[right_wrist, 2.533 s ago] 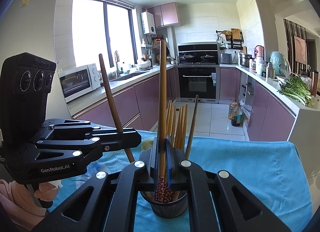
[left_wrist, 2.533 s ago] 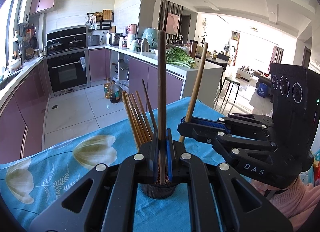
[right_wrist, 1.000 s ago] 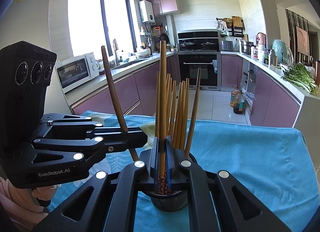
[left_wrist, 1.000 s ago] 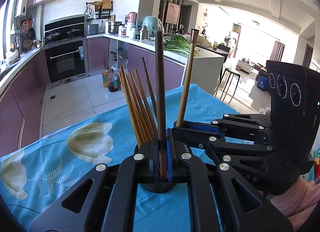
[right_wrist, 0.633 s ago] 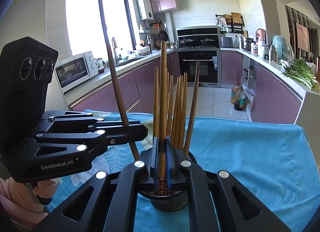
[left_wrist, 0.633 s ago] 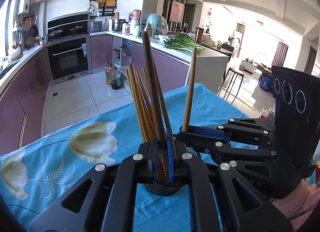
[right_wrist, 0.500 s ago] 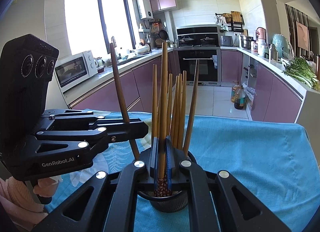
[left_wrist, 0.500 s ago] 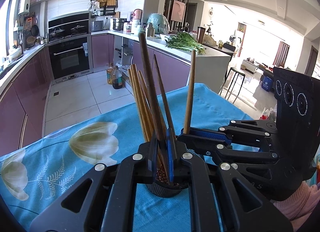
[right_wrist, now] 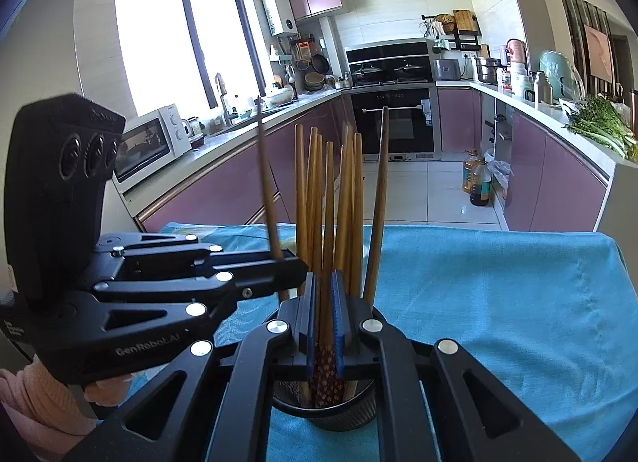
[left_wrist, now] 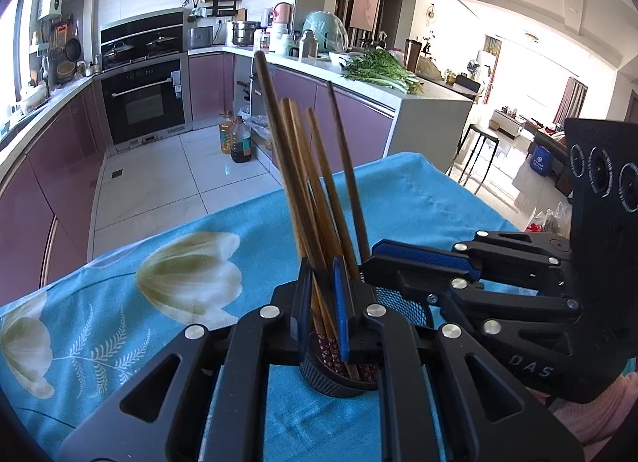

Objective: Organize utensils
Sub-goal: 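Open both tools and pull them back from the holder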

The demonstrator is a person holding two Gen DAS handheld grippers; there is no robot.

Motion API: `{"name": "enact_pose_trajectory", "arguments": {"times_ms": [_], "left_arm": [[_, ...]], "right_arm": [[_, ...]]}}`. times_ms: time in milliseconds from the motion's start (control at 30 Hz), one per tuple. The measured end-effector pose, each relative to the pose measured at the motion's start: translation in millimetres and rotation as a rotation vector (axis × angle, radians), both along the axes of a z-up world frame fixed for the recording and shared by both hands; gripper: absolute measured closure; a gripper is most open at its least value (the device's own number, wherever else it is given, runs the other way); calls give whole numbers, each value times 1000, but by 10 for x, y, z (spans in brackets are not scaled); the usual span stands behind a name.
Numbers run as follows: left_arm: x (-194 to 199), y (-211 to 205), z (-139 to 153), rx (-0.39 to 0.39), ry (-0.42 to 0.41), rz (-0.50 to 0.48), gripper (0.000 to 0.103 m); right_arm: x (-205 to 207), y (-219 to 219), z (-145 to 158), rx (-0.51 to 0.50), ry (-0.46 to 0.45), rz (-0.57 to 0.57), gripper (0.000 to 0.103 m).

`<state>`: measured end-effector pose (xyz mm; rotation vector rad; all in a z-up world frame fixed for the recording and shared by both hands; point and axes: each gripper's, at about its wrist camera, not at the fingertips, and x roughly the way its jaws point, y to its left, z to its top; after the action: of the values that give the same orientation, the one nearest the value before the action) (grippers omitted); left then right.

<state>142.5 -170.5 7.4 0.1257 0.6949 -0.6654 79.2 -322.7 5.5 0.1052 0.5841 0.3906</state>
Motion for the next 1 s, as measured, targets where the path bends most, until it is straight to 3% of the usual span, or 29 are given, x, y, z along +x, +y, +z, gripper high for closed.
{"name": "enact_pose_trajectory", "arguments": {"times_ms": [100,167,233,267,333,400,567,633,1000], "left_arm": [[28,41,-47,-5,1,10,86],[18,99,-64,-17,-6,17,76],[-37,202,-71,-30,-31,44,65],[-63,257,-68,-39,-42,60,57],[-108,382,-62,-52,-73,102,48],[-190,514,-62,-57,-116,153,42],[-464,872,-21,-74,-234,278,7],[-598,992,-9,-83,-279,314,6],[-1165,1397,-3,-96,-400,456,6]], "right_arm": [[-8,-9,0,7,2,-2,95],[-29,-12,0,11,-1,-5,88],[-78,-42,16,20,-15,-13,68],[-102,-38,24,19,-22,-17,64],[-164,-36,39,15,-43,-30,40],[-228,-24,40,9,-65,-41,28],[-380,17,6,-14,-115,-69,17],[-453,64,-2,-31,-145,-78,7],[-761,275,-49,-107,-287,-150,6]]}}
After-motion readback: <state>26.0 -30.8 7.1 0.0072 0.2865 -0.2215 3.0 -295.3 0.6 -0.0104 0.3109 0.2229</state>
